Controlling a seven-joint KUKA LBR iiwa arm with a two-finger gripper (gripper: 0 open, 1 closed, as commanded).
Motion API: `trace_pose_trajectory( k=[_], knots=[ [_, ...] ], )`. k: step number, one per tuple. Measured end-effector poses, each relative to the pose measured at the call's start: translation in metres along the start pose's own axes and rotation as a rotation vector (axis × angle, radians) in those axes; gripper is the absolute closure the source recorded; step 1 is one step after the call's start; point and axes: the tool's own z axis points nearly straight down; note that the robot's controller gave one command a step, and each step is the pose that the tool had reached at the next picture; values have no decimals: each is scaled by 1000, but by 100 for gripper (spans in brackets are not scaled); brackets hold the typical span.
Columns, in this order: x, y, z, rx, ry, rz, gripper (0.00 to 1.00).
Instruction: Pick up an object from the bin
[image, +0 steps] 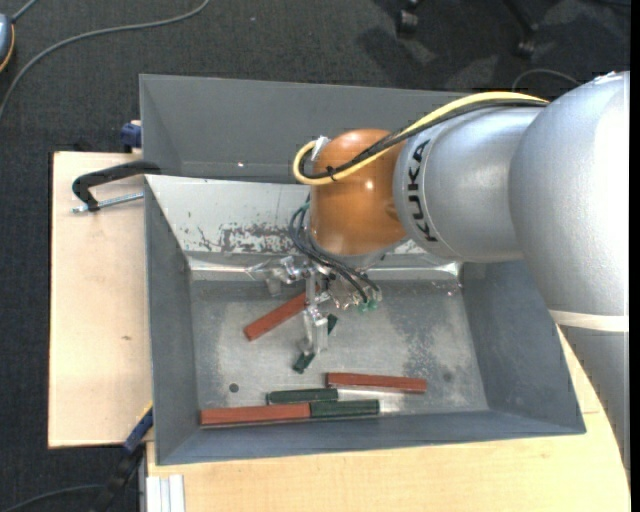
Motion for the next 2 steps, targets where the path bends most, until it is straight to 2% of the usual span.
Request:
trace_pose_trajectory(
  k=[1,2],
  knots=[
    [-2,1,-2,-1,-4,2,0],
    [7,-1,-2,0,0,-186,0]
  ],
)
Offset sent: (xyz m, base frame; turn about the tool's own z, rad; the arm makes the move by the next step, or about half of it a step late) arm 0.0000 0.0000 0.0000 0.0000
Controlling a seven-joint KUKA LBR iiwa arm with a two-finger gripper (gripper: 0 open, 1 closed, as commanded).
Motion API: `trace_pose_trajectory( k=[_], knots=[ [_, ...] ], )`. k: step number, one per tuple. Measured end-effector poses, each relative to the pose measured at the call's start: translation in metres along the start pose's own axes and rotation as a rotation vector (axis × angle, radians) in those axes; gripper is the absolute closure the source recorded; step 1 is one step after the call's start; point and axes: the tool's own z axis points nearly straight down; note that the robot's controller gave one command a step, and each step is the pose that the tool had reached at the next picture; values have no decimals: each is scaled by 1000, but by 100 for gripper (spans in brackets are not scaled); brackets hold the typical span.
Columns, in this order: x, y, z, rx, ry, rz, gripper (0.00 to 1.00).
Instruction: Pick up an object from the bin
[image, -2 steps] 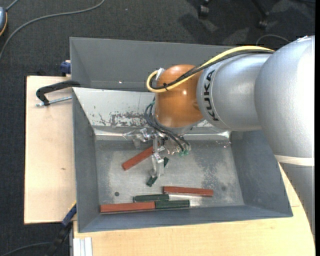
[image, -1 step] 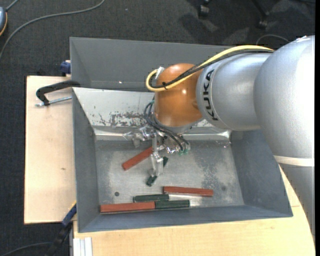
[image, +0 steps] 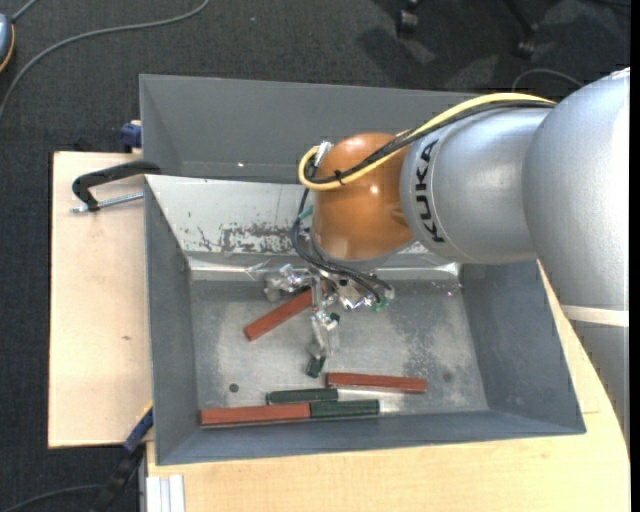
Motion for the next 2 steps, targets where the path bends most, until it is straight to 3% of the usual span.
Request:
trace_pose_trajectory(
  k=[1,2],
  knots=[
    [-2,1,-2,0,-2,2,0],
    [-13,12,0,1,-4,-137,0]
  ],
)
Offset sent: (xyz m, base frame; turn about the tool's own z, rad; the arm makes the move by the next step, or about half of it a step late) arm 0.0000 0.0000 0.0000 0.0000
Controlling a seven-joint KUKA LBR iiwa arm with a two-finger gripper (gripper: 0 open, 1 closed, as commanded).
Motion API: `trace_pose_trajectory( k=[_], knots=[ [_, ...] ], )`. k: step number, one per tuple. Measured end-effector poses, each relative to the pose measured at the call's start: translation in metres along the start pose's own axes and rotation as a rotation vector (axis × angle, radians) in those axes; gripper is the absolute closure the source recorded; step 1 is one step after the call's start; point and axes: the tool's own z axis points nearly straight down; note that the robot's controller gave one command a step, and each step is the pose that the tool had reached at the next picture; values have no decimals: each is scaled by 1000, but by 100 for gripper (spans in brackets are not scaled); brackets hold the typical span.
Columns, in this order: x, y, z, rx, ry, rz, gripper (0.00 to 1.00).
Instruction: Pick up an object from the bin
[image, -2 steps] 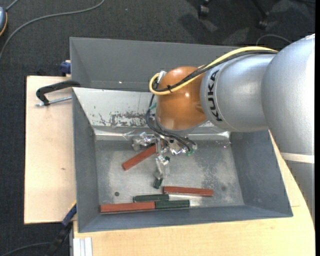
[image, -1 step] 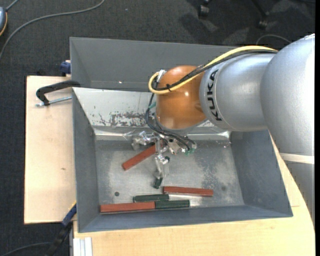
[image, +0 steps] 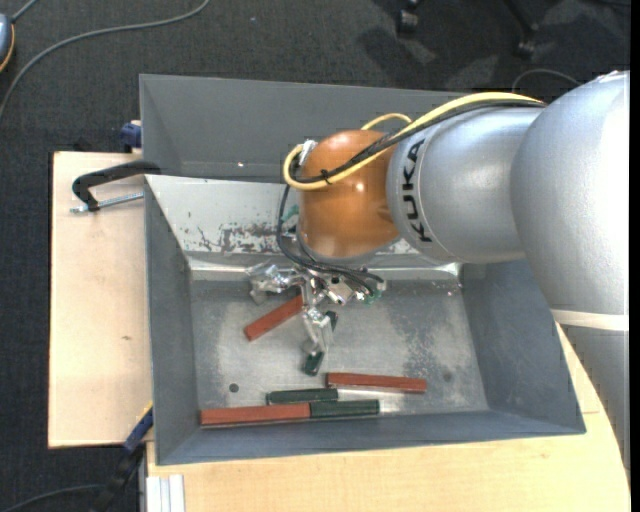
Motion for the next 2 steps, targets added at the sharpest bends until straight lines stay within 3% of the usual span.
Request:
trace_pose_trajectory(
  k=[1,2],
  knots=[
    [0,0,0,-1,1,0,100],
    [-2,0,-9,0,-1,3,100]
  ],
)
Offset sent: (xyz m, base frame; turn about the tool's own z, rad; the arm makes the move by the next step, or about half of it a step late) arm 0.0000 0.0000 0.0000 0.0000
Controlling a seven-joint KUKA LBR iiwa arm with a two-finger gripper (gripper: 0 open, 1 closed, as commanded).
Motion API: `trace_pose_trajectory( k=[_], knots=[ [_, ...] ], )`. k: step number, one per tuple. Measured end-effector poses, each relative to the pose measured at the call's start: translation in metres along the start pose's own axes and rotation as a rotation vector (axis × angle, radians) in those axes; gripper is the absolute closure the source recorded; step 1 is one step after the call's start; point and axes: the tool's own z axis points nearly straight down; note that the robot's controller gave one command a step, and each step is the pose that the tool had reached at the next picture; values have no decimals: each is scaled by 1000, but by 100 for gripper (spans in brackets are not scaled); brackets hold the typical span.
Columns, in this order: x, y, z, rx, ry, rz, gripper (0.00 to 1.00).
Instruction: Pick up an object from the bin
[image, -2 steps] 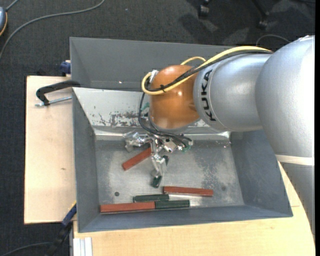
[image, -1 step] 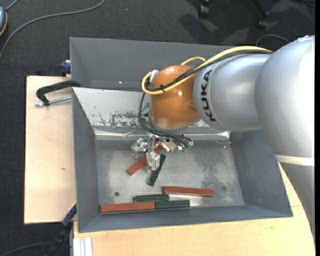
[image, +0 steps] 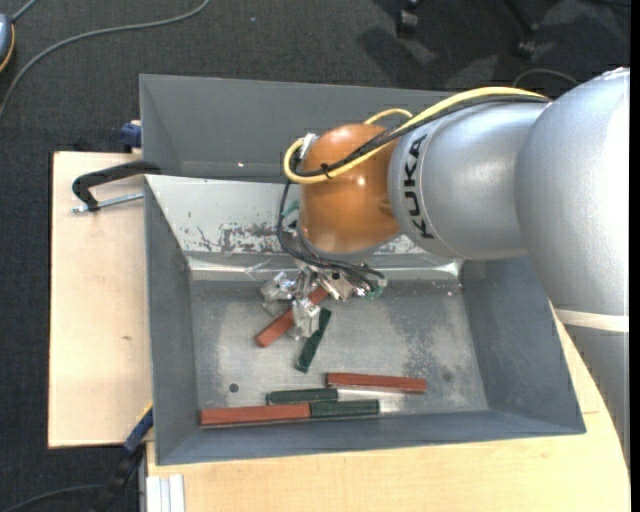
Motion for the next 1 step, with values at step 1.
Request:
trace_pose_trajectory(
  k=[1],
  knots=[
    [-4,-1,-115,5,-7,1,100]
  ],
)
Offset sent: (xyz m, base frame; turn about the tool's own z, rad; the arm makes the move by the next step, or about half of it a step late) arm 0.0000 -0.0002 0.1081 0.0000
